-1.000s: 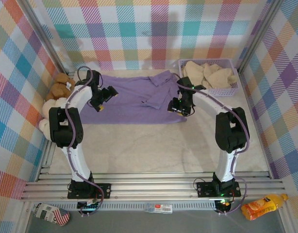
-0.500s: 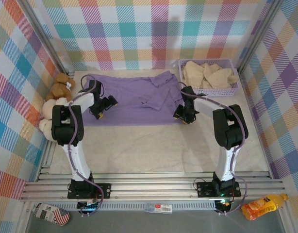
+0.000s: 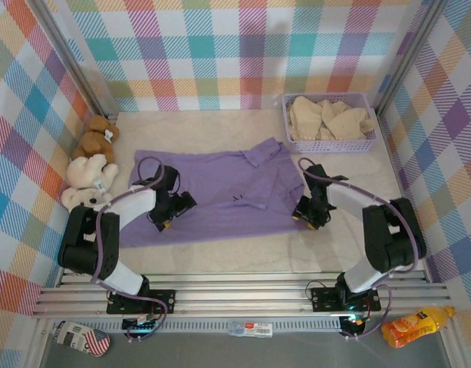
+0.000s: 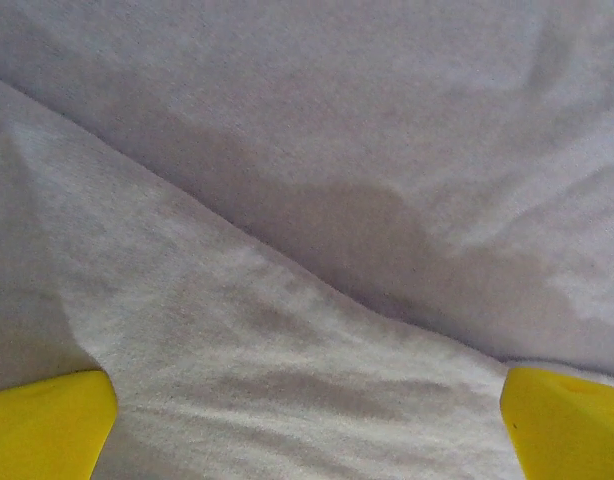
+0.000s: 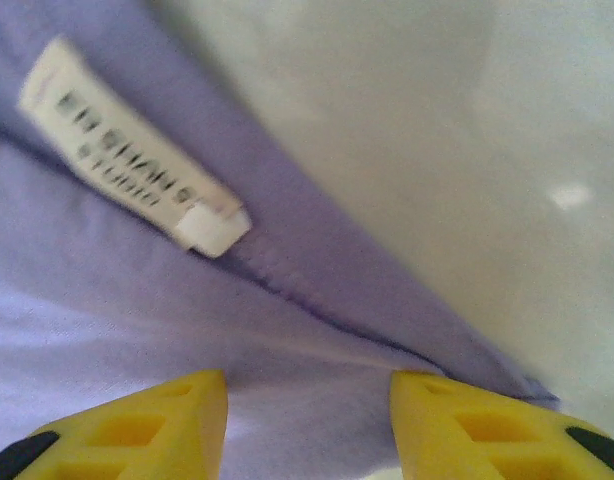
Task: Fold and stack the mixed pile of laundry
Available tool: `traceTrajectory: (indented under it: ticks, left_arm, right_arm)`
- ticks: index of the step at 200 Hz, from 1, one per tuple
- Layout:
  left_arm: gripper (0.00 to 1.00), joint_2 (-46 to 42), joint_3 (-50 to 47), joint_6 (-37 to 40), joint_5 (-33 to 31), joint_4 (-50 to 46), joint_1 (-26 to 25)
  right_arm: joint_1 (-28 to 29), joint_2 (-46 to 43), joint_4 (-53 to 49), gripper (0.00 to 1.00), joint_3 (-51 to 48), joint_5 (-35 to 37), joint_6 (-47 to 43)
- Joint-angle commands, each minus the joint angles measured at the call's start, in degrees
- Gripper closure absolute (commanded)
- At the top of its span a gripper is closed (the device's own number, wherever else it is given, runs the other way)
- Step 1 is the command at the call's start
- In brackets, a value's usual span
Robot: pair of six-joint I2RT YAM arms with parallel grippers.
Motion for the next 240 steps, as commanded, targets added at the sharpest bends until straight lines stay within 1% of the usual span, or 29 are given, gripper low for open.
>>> traceTrajectory:
  ticks: [1,11,22,35,45,70,78,93,107,115,120,132,143,152,165,191,207,210,211,212,215,217,222,240]
  left_arm:
    - [0.00,-3.63,-2.36,-5.30,-3.87,-10.20,-0.79]
    - [0.00,-4.89,-0.69,-5.46,-4.39,-10.74,-0.78]
    - [0.00,-5.44,2.08,-5.45,-4.80,-11.21,-0.79]
    - [0.00,-5.44,5.31,-4.66,-4.05,-10.32,-0.86]
    - [0.00,-4.92,7.84,-3.78,-2.65,-8.95,-0.88]
    - [0.00,-2.66,11.99,-1.54,0.28,-6.21,-2.22]
    - [0.02,-1.92,12.67,-0.79,0.81,-5.51,-3.28]
    - [0.13,-0.71,13.06,1.15,0.94,-4.80,-5.89]
    - [0.29,0.13,12.90,2.35,-0.84,-5.53,-8.51]
    - [0.42,0.41,12.53,2.60,-2.06,-6.01,-9.65]
    - [0.49,0.46,12.05,2.83,-2.44,-6.02,-10.34]
    - [0.59,0.44,10.51,3.26,-2.80,-5.63,-11.79]
    - [0.72,0.52,8.78,3.48,-2.78,-5.42,-12.84]
    - [0.77,0.56,7.17,3.69,-2.75,-5.43,-13.53]
    - [0.82,0.40,4.84,3.91,-2.57,-5.45,-14.61]
    - [0.82,0.07,0.36,3.83,-3.66,-4.74,-15.83]
    - [0.82,0.54,-1.65,3.45,-4.62,-3.48,-15.91]
    - [0.82,0.78,-1.95,3.33,-4.74,-3.28,-15.91]
    - [0.82,0.83,-2.02,3.29,-4.79,-3.21,-15.91]
    - [0.82,0.89,-2.14,3.23,-4.86,-3.22,-15.87]
    - [0.82,1.16,-2.30,3.10,-4.96,-3.05,-15.86]
    - [0.82,1.31,-2.43,3.04,-5.00,-2.95,-15.83]
    - [0.82,1.85,-2.65,2.92,-5.10,-2.76,-15.88]
    - [0.82,3.50,-2.98,2.63,-5.36,-2.53,-15.91]
  right_arm:
    - [-3.71,-6.35,-8.22,0.51,-2.93,0.97,-2.78]
    - [-3.71,-8.51,-9.13,0.50,-1.53,0.77,-5.74]
    - [-3.62,-9.66,-9.76,0.48,1.31,-1.08,-8.61]
    - [-3.05,-9.26,-9.60,0.47,4.75,-4.55,-10.63]
    - [-1.09,-7.92,-9.99,0.47,7.81,-5.79,-11.38]
    - [9.69,-3.09,-8.53,0.45,14.38,-6.20,-13.91]
    - [13.06,-1.21,-7.56,0.45,15.52,-5.71,-14.10]
    - [18.13,2.75,-5.38,0.45,17.02,-5.06,-15.14]
    - [21.32,6.20,-3.98,0.45,18.28,-4.38,-15.68]
    - [22.31,7.57,-3.46,0.45,18.66,-3.53,-15.55]
    - [22.82,8.45,-3.13,0.45,18.92,-3.25,-15.71]
    - [23.57,10.40,-2.42,0.45,19.54,-2.00,-15.80]
    - [23.61,12.06,-2.26,0.46,20.20,-1.28,-15.81]
    - [23.60,13.26,-2.07,0.47,20.58,-0.52,-15.85]
    - [23.61,14.83,-1.36,0.51,21.10,-0.47,-16.45]
    - [23.62,16.45,-0.66,0.65,22.42,-1.14,-16.33]
    - [23.54,16.43,-0.53,0.80,22.81,-1.08,-15.74]
    - [23.55,16.41,-0.59,0.84,22.90,-1.06,-15.78]
    - [23.58,16.41,-0.56,0.87,22.98,-1.06,-15.80]
    - [23.58,16.41,-0.56,0.87,22.98,-1.06,-15.80]
    - [23.54,16.41,-0.68,0.91,23.20,-0.94,-15.87]
    - [23.54,16.41,-0.74,0.92,23.24,-0.91,-15.88]
    - [23.54,16.33,-1.09,1.00,23.60,-0.69,-15.99]
    - [23.32,15.67,-1.69,1.00,24.85,-0.50,-16.10]
